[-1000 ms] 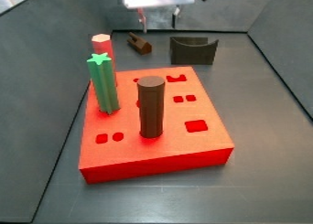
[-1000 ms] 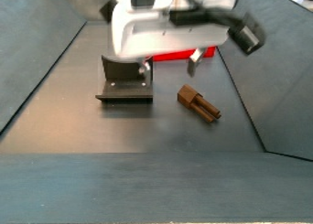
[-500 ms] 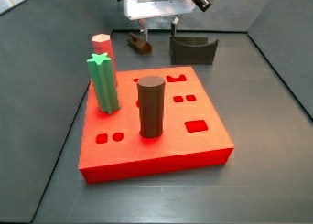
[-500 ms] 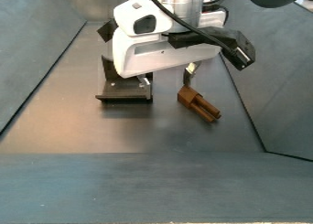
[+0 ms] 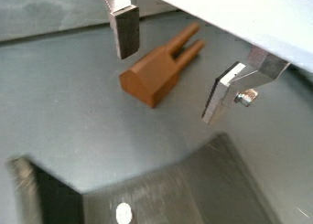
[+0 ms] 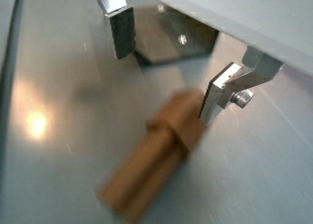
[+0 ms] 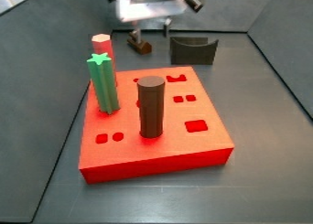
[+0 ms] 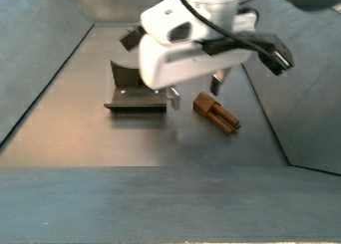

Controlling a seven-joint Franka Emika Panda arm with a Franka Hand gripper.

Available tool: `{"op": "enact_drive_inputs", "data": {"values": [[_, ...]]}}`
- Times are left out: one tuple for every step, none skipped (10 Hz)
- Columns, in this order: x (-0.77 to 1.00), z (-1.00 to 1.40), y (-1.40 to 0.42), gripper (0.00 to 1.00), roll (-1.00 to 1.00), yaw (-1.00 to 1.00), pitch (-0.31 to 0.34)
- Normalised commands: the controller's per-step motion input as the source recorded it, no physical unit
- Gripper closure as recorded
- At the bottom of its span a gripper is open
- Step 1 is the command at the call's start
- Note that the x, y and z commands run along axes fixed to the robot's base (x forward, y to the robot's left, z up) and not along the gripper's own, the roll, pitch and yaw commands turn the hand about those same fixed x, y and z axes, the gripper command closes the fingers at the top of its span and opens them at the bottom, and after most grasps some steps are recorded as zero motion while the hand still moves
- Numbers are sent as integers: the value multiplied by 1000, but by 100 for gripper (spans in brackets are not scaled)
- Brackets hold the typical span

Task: Pick up the 3 prong object. Move up. Place the 3 prong object on the fixture. Regrasp the 3 prong object. Move to above the board. Insert the 3 prong object.
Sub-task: Pick up the 3 prong object.

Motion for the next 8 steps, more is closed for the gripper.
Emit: {"op": "enact_drive_inputs", "data": {"values": [[-69, -1000, -180, 0, 61, 337, -40], [-37, -1000, -166, 0, 53, 351, -47], [-49, -697, 0, 0, 1, 166, -274], [-43, 0, 0, 0, 0, 0, -54], [0, 0, 0, 0, 0, 0, 4], [0, 0, 0, 0, 0, 0, 0], [0, 0, 0, 100, 0, 0, 0], [0, 0, 0, 100, 0, 0, 0]]}}
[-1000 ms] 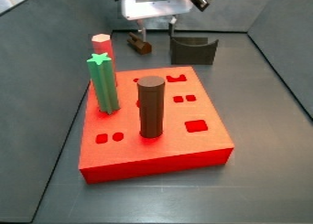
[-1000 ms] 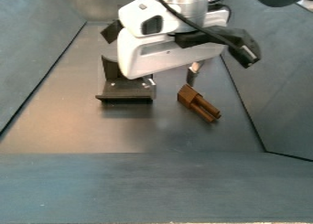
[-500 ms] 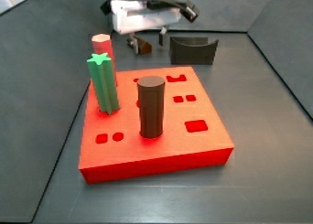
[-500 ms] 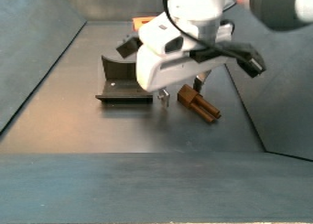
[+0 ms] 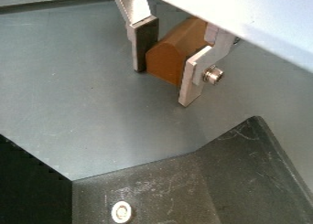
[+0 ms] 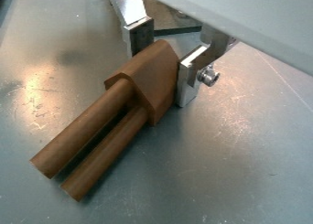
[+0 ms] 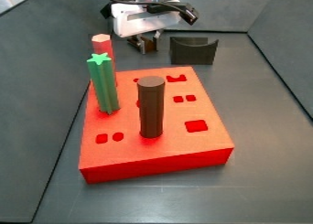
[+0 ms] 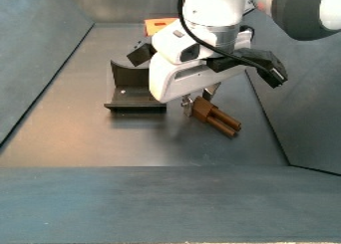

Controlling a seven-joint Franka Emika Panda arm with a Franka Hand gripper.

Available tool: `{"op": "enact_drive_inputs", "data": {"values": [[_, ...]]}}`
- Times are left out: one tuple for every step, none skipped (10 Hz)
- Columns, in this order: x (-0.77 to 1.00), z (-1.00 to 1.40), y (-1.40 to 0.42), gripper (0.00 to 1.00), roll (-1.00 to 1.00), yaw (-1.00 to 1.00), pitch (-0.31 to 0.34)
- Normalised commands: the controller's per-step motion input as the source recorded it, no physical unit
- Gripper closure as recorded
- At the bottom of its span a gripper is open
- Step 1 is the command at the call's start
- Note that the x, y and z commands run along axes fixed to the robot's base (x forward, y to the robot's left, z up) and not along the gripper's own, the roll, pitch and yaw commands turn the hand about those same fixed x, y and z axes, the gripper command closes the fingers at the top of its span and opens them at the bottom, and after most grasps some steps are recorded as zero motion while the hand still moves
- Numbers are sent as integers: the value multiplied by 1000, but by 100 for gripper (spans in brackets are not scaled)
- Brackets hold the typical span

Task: Pick up the 3 prong object. Move up. Place the 3 prong object on the fixture. Regrasp the 3 prong object. Move to above the board. Insert the 3 prong object.
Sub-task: Pick up the 3 prong object, then move up.

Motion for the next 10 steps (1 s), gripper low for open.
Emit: {"op": "enact_drive_inputs", "data": {"values": [[0, 0, 0, 100, 0, 0, 0], [0, 0, 0, 100, 0, 0, 0], [0, 0, 0, 100, 0, 0, 0], [0, 0, 0, 100, 0, 0, 0], [0, 0, 0, 100, 0, 0, 0], [0, 0, 0, 100, 0, 0, 0], [0, 0, 0, 100, 0, 0, 0], [0, 0, 0, 100, 0, 0, 0], [0, 0, 0, 100, 0, 0, 0], [0, 833, 0, 100, 0, 0, 0]]}}
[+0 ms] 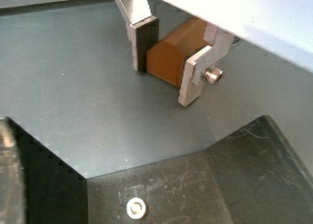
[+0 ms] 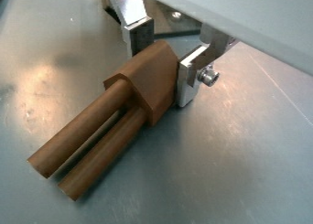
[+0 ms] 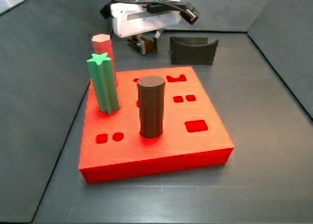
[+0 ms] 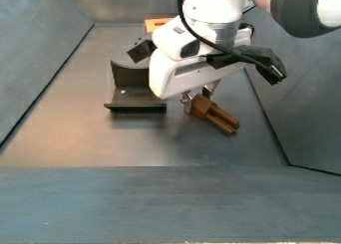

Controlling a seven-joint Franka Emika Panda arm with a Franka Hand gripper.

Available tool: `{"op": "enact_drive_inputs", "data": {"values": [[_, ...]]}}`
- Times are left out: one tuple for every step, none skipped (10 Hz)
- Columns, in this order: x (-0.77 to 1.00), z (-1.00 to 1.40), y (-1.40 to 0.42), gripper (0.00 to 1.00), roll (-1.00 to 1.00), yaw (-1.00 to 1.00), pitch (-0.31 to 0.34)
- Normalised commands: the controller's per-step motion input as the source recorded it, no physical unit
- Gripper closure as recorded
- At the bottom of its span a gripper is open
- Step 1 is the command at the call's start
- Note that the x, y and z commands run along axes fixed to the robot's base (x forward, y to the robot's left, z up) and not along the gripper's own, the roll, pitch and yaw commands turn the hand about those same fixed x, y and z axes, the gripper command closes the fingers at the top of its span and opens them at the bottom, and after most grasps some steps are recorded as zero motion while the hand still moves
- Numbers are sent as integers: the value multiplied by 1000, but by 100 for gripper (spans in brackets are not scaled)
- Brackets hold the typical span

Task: Pick up the 3 prong object. Move up. Place the 3 prong object on the fixture. Regrasp the 3 prong object. Move to above the board. Insert the 3 prong object.
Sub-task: Move up, then place the 3 prong object on the fixture.

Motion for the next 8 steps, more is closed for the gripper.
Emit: {"op": "enact_drive_inputs", "data": {"values": [[46, 846, 7, 100, 4, -2, -18], [17, 754, 0, 100, -4, 1, 1], [2, 629, -2, 100, -12, 4, 10], [-12, 438, -5, 100, -23, 9, 18], [-13, 288, -7, 100, -32, 12, 24], [0, 1000, 0, 100, 0, 0, 0], [4, 1000, 1, 100, -9, 3, -1], [-2, 1000, -2, 100, -15, 4, 12]]}}
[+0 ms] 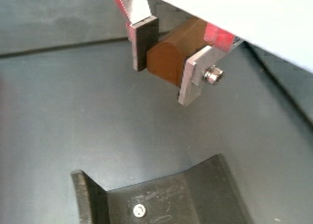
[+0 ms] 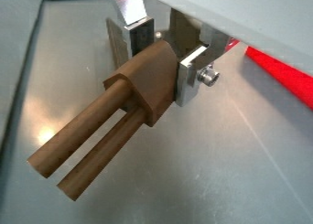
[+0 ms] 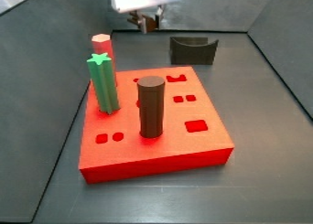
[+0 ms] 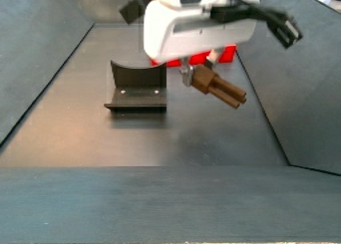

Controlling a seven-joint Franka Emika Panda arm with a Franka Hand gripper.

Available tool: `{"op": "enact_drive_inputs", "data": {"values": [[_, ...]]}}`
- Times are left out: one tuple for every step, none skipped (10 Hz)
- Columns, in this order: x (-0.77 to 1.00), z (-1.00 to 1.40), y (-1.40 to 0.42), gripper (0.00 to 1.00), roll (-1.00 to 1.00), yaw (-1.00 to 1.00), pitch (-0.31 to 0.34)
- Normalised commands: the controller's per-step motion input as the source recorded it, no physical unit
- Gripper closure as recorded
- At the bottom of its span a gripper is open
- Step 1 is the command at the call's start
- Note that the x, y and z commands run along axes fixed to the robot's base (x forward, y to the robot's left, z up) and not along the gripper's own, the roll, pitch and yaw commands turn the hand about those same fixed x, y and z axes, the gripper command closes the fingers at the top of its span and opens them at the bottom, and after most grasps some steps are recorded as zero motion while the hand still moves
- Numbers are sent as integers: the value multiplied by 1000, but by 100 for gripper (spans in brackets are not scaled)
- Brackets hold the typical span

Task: Pick up the 3 prong object. Move up. Place the 3 prong object on the fixture. Regrasp the 3 prong object. Move to above the board. Insert the 3 prong object.
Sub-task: Place the 3 prong object on the fixture.

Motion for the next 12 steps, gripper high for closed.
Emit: {"op": "enact_drive_inputs", "data": {"values": [[-6, 1000, -4, 100, -27, 9, 23], [-9, 1000, -7, 100, -35, 13, 21], [-14, 1000, -11, 100, -46, 17, 21], [-15, 1000, -12, 100, -51, 18, 20], [-18, 976, -13, 100, -61, 20, 23], [-15, 812, -14, 100, -70, 19, 28], [-7, 594, -11, 100, -80, 20, 34], [-3, 486, -10, 100, -86, 19, 40], [7, 267, -8, 100, -97, 17, 51], [1000, 196, -167, 100, -5, -1000, 164], [1000, 78, -143, 100, -9, -1000, 181], [1000, 68, -98, 100, -9, -1000, 201]]}}
